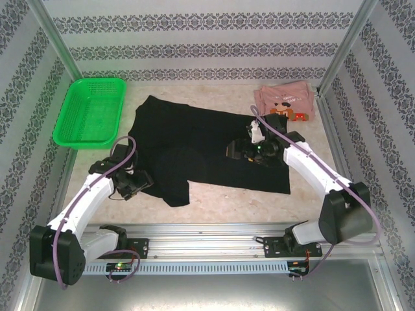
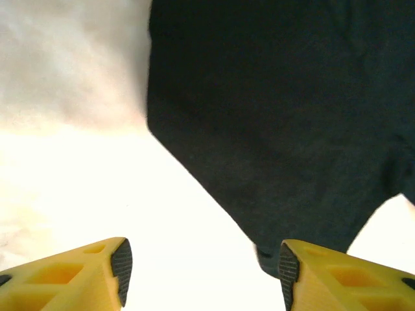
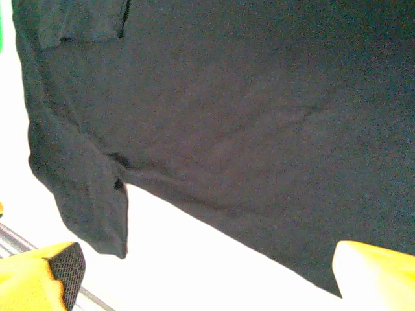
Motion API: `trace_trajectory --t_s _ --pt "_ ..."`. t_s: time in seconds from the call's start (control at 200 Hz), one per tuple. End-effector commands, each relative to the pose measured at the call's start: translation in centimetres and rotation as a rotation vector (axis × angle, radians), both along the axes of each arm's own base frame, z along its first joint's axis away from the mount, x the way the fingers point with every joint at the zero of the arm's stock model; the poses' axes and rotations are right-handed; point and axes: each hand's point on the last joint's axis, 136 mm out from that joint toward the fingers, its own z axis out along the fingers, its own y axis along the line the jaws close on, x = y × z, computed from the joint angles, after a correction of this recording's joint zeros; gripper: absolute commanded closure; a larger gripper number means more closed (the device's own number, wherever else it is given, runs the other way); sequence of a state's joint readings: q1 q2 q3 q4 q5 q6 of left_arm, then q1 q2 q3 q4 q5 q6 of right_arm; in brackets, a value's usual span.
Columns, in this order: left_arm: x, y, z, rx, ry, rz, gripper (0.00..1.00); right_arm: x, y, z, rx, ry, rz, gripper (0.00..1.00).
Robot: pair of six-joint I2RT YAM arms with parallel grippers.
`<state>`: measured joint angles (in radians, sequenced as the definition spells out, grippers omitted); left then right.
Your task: Fold and stack the t-shirts
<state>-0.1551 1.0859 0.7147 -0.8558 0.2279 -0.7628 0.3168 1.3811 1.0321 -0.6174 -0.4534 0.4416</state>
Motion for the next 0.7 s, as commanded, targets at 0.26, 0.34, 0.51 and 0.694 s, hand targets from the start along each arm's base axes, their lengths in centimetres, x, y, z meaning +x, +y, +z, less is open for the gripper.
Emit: trace_trajectory --t_s 0.26,0.34,0.51,0.694 --pt "4.5 -0.5 -3.6 -0.046 -0.121 0.125 0.44 -5.9 -4.0 -2.3 -0.072 0.077 -0.084 0.02" --pt "5.6 -0.4 -3.7 -0.031 -0.152 0.127 0.46 -6.0 -4.2 -2.1 -0.055 0.065 -0.095 0.02" --pt "7.2 -0.4 -4.1 -0.009 -0.164 0.106 0.51 -6.1 -3.9 -2.2 -0.03 0.062 -0.09 0.02" --pt "6.5 -0.3 -4.6 0.003 -0.098 0.092 0.55 -6.1 -4.0 -1.9 -0.029 0.054 -0.092 0.02"
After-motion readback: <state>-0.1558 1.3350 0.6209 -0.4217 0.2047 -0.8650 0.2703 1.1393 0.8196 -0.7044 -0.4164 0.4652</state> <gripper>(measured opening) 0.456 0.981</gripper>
